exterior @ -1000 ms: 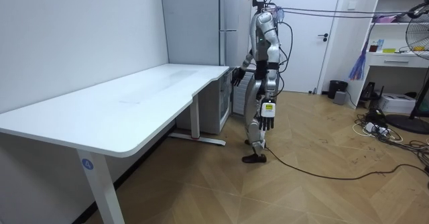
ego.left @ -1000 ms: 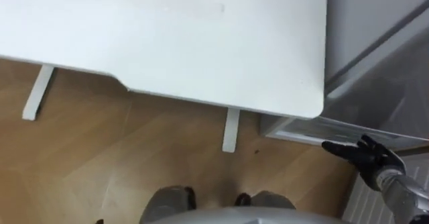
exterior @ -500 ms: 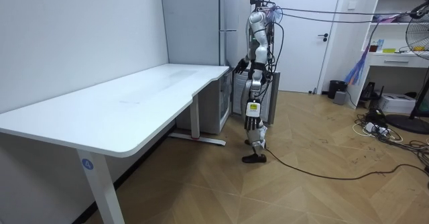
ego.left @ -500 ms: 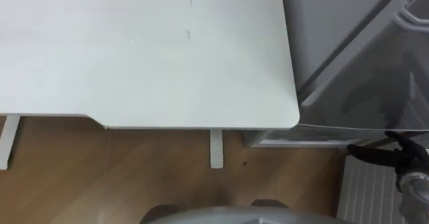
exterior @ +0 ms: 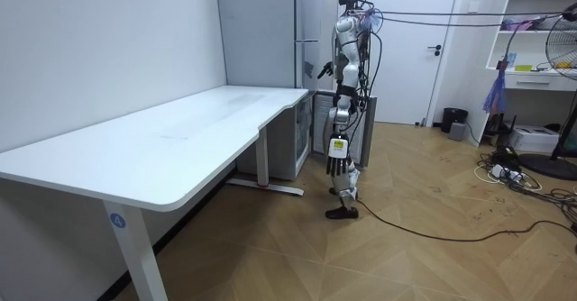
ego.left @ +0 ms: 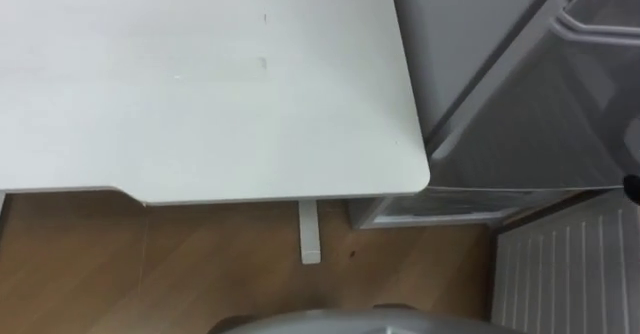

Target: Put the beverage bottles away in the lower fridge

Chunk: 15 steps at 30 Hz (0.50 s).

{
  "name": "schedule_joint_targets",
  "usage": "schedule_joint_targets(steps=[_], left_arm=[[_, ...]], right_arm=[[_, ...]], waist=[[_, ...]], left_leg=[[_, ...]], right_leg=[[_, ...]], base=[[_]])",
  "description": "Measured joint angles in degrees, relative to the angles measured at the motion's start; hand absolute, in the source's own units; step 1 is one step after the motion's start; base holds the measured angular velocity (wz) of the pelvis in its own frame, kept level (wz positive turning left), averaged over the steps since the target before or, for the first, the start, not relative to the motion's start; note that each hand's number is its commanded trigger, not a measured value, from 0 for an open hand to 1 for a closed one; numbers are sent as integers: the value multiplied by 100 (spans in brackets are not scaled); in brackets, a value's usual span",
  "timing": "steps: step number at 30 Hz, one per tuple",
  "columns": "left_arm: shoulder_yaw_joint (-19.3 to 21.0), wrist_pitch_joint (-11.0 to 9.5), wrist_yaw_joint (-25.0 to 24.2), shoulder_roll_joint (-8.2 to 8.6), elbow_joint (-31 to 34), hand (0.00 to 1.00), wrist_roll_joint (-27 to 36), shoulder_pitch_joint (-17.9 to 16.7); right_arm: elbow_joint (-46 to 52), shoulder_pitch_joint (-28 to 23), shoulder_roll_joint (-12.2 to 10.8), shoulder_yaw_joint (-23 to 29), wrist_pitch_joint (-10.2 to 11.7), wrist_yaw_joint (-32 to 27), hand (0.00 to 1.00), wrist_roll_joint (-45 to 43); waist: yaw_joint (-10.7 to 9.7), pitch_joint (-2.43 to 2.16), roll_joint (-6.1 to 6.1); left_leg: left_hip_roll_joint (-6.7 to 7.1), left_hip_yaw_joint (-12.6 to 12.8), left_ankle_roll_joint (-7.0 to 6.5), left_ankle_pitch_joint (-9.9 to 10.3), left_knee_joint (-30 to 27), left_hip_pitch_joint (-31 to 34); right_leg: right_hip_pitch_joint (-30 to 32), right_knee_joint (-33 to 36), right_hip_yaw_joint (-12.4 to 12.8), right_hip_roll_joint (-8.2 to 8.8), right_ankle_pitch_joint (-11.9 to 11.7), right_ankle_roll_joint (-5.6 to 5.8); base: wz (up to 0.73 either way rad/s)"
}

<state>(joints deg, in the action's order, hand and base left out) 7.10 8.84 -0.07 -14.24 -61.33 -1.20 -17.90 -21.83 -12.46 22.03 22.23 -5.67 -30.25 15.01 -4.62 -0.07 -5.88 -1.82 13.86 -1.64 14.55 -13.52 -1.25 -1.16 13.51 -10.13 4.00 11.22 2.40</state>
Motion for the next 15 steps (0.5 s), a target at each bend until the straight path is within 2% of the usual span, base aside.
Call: schedule_joint_targets(steps=[5,10,12,15], left_arm=[[238,36,-11,6,128,0,-410,-38],[497,151,-61,2,293,0,-406,-60],[597,171,-73,3,342,0,-407,-71],[836,180,-128,-5,427,0,-410,-96]], right_arm=[[-261,62,4,274,27,-216,0,14],[-286,147,49,633,-3,-191,0,379],[-478,201,114,670,-19,-129,0,435],[-1059,315,335,807,-78,40,0,633]], waist=[[-31,2,45],[-128,-14,114],[-167,-2,122],[-173,0,133]], left_leg=[[2,-10,7,-7,-2,4],[4,-15,7,-7,-4,2],[4,-15,7,-7,3,-16],[5,-15,12,-11,27,-31]], right_leg=[[-5,3,22,-4,-1,-1],[-8,7,31,-4,-1,-1],[-25,5,31,-6,-1,0],[-31,-2,31,-8,0,0]], base=[[0],[0],[0],[0]])
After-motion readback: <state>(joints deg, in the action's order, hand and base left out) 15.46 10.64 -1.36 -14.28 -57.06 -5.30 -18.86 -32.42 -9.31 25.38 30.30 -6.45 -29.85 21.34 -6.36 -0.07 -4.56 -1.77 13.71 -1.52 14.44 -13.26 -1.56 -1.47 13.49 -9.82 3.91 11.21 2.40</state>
